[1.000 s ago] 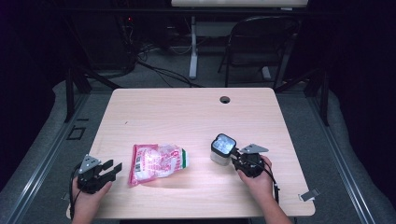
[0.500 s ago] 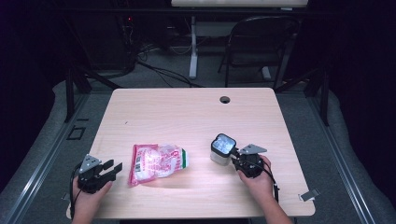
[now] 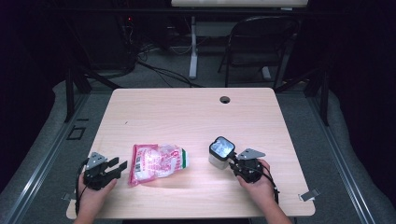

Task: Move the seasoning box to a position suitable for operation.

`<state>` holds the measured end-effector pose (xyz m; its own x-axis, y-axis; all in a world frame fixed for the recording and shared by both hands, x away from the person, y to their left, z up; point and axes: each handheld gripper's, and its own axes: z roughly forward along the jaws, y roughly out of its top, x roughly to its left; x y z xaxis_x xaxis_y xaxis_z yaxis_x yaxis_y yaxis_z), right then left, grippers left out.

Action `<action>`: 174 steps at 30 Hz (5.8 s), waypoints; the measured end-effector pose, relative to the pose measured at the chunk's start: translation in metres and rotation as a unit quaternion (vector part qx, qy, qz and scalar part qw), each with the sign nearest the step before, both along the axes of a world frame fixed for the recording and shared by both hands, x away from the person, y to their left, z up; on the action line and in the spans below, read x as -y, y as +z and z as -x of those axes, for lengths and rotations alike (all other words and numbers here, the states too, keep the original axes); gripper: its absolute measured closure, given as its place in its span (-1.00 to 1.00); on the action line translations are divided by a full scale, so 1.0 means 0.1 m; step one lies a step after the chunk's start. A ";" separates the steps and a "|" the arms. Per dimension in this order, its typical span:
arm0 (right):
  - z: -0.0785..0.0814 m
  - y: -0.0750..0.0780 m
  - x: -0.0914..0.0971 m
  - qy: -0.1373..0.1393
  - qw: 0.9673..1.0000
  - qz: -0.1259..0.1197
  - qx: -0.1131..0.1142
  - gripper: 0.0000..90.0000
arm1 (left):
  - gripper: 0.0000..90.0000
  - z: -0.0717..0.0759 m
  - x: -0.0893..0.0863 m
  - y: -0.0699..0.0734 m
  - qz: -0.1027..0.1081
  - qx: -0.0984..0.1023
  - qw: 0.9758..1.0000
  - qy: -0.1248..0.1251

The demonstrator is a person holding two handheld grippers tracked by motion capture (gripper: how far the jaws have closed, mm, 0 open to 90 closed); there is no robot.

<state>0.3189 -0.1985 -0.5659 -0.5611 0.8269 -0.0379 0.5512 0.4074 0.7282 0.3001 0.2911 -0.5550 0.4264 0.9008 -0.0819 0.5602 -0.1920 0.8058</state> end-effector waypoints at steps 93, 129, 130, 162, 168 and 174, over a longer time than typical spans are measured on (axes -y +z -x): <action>0.45 0.32 0.02 0.013 0.998 -0.054 -0.006 0.47 | 0.45 0.01 0.67 0.40 0.035 0.006 0.995 -0.096; 0.22 0.73 -0.18 -0.054 0.991 -0.118 -0.043 0.78 | 1.00 -0.23 1.92 0.56 0.007 -0.036 0.973 -0.228; 0.21 0.73 -0.19 -0.054 0.990 -0.120 -0.042 0.79 | 1.00 -0.23 1.94 0.55 0.002 -0.036 0.973 -0.229; 0.17 0.64 -0.24 -0.055 0.988 -0.135 -0.052 0.87 | 1.00 -0.12 2.11 0.35 -0.029 -0.057 0.959 -0.275; 0.17 0.64 -0.23 -0.056 0.987 -0.138 -0.055 0.87 | 1.00 -0.13 2.10 0.37 -0.016 -0.058 0.960 -0.274; 0.17 0.63 -0.22 -0.060 0.986 -0.146 -0.059 0.86 | 1.00 -0.13 2.09 0.39 -0.010 -0.054 0.960 -0.275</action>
<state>0.3022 -0.1767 -0.5028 -0.4449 0.8536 0.2709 0.6702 0.1166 0.7330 0.3134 0.0821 -0.5157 0.8284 0.5429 -0.1381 0.4499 -0.4978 0.7415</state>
